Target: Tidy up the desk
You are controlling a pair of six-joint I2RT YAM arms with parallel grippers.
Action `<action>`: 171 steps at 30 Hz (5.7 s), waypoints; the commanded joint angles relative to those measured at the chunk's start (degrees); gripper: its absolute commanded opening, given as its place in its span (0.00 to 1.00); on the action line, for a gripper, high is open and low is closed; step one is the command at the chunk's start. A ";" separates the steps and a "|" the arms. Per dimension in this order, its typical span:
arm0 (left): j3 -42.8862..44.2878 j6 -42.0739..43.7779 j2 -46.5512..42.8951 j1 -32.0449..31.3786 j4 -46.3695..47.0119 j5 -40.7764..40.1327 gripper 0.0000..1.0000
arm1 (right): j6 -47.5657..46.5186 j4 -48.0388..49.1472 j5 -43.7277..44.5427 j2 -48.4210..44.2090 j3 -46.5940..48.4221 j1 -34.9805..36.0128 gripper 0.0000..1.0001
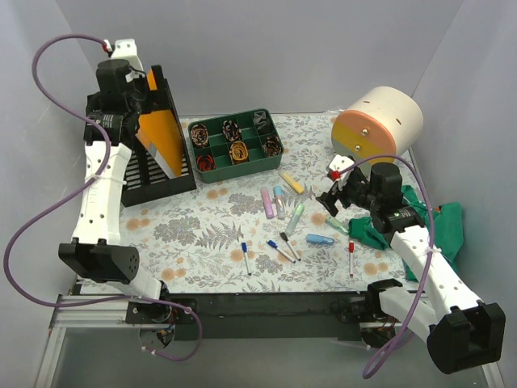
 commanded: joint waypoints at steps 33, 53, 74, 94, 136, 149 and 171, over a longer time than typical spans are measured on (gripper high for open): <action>-72.01 -19.21 -41.97 0.32 40.94 38.96 0.98 | 43.76 2.09 23.37 12.66 22.53 -7.64 0.91; -75.62 -18.77 -44.96 0.32 40.06 40.37 0.98 | 64.51 -12.86 42.28 35.34 43.47 -7.46 0.48; -75.18 -18.42 -44.34 0.32 39.09 39.14 0.98 | 65.92 -13.48 49.22 41.76 47.78 -9.05 0.45; -75.00 -18.33 -44.08 0.32 38.74 38.79 0.98 | 70.05 -10.31 50.54 40.35 44.97 -10.10 0.46; -74.74 -18.24 -42.59 0.32 38.30 38.52 0.98 | 72.07 -10.49 33.76 27.00 27.65 -4.39 0.26; -74.65 -18.16 -41.97 0.32 38.30 38.52 0.98 | 72.95 -12.16 29.71 25.68 29.50 -4.21 0.28; -74.65 -18.24 -42.23 0.32 38.12 38.70 0.98 | 56.98 -11.36 27.95 20.06 24.94 -3.95 0.78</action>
